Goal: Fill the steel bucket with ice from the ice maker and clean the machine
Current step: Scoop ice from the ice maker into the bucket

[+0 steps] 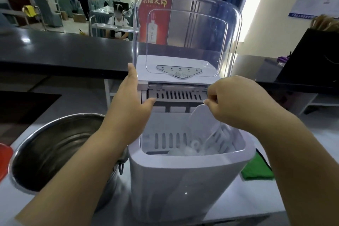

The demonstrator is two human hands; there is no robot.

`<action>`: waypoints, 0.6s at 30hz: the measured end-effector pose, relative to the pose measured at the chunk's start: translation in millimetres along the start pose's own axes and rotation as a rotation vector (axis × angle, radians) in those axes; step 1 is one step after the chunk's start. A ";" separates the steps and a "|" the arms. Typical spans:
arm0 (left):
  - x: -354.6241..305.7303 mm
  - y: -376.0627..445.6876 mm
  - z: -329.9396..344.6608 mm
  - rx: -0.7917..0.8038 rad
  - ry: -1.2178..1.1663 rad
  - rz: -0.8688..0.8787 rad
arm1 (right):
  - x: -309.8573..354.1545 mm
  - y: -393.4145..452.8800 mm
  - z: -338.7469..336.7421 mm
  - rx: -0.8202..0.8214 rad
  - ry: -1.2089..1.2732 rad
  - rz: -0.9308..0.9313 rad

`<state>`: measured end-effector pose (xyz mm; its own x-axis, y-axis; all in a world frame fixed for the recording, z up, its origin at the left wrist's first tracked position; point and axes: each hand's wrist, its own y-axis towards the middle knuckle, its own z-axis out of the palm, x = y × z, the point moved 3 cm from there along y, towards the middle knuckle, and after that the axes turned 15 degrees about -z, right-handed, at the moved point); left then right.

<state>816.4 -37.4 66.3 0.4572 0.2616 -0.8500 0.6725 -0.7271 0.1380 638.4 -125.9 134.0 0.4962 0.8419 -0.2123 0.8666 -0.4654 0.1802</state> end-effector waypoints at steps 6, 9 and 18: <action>2.0 -0.4 0.1 -0.009 -0.005 -0.001 | 13.0 12.1 19.3 0.148 0.030 -0.042; 2.7 0.2 0.4 -0.005 -0.009 0.006 | 12.2 13.7 20.7 0.157 0.034 -0.034; 3.2 0.3 0.2 -0.004 -0.031 0.026 | 31.7 15.0 40.1 0.176 0.234 -0.031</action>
<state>818.0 -37.0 63.6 0.4564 0.2228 -0.8614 0.6627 -0.7311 0.1620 669.2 -117.1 91.5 0.4610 0.8873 0.0153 0.8873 -0.4611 0.0036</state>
